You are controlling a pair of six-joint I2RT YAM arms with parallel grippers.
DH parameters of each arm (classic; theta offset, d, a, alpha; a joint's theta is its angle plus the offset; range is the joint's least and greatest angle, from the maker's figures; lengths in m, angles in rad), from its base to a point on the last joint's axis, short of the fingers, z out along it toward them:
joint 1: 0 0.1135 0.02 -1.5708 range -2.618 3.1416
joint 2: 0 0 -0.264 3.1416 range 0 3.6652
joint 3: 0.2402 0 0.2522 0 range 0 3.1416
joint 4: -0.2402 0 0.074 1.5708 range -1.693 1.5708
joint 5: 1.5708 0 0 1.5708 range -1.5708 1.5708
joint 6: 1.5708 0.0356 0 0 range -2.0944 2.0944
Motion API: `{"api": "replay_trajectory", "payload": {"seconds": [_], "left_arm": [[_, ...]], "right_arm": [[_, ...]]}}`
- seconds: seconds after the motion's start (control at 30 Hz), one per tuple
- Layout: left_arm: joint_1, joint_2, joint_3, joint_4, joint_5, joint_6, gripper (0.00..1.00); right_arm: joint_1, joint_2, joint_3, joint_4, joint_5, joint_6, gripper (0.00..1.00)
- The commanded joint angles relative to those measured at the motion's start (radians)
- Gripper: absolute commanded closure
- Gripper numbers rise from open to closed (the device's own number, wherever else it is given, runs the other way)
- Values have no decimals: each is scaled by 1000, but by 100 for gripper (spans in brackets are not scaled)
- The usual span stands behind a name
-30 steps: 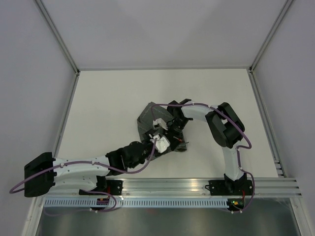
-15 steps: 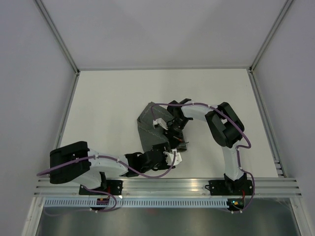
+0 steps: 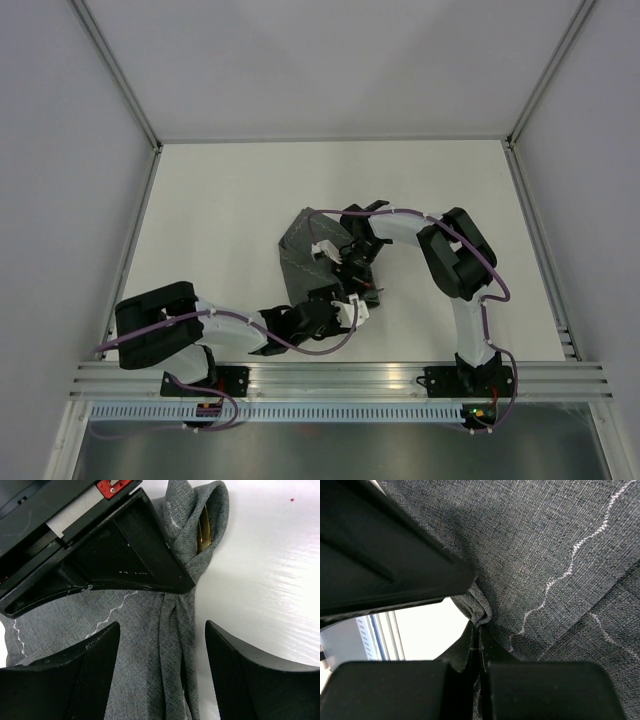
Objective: Fold the napkin, place the utensils inside, and roll it up
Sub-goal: Roll the napkin with the utensil
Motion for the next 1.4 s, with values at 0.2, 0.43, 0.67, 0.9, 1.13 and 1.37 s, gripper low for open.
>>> {"api": "replay_trajectory", "payload": {"seconds": [0.2,0.43,0.67,0.9,1.13,1.37], "left_arm": [[30,49,70,-25,106,-15,44],[33,99,104,-88,136,-33,59],[68,112,109,-107,146,-62,50],[74,155,141,-159,192,-68,75],[96,178,155,-187,258,-101,97],[132,155,146,-188,349,-127,98]], "right_arm": [[-17,29,-6,4,1,-23,99],[-21,33,-7,3,1,-23,99],[-25,30,-7,0,1,-23,100],[-25,29,-7,0,-2,-22,100],[-26,7,-6,-3,-14,-5,99],[-44,-97,20,6,-45,53,80]]}}
